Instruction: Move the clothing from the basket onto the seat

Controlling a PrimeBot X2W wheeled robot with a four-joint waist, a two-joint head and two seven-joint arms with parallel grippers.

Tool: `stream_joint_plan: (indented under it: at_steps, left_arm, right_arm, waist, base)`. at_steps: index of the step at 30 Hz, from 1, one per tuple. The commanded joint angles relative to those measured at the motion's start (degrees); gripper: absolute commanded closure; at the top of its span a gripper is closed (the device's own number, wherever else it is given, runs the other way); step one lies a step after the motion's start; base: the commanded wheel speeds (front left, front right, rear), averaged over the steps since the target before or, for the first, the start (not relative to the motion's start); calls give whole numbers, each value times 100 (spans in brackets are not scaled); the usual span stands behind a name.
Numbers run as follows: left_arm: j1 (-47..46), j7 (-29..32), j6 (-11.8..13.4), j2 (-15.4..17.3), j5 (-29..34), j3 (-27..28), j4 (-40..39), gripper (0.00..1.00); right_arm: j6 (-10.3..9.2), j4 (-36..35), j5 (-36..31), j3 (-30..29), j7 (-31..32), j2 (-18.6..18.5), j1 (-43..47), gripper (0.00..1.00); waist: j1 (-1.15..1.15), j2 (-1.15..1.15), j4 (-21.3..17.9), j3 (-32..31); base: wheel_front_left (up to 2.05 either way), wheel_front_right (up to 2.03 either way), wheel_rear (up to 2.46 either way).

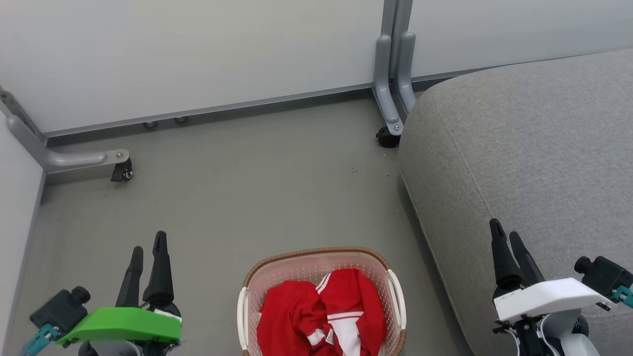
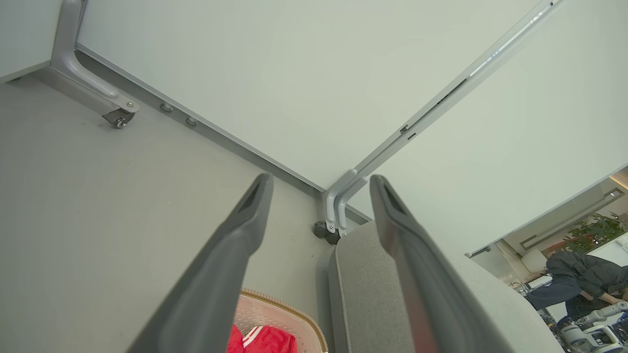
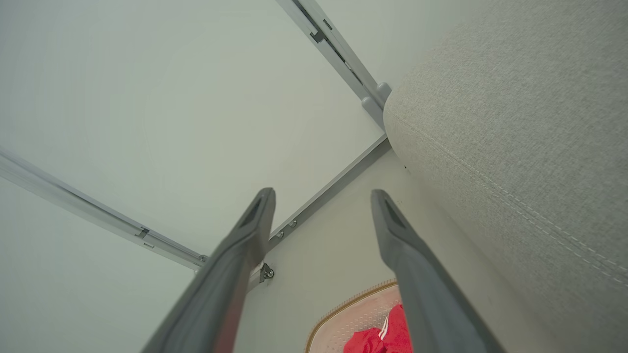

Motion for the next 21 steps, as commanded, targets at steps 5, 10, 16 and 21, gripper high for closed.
stream_joint_plan:
  at_steps: [5, 10, 16, 21]
  left_arm:
    - [46, -130, -18, 38, 545, -55, -124, 0]
    - [96, -218, -20, 33, 930, -100, -147, 0]
    - [145, -316, -22, 28, 1348, -148, -213, 0]
    - [185, -397, -22, 36, 1694, -195, -261, 0]
  right_arm:
    - [2, -141, -511, 44, -133, -35, 59, 0]
    - [2, -158, -865, 45, -223, -38, 125, 0]
    - [2, -216, -1275, -9, -322, -42, 161, 0]
    - [2, -254, -1586, -59, -398, -42, 222, 0]
  waist:
    - [0, 0, -4, -35]
    - [0, 0, -5, -75]
    - [0, 0, -4, -96]
    - [0, 0, -2, -104]
  base:
    - [0, 0, 0]
    - [0, 0, 0]
    - [0, 0, 0]
    - [0, 0, 0]
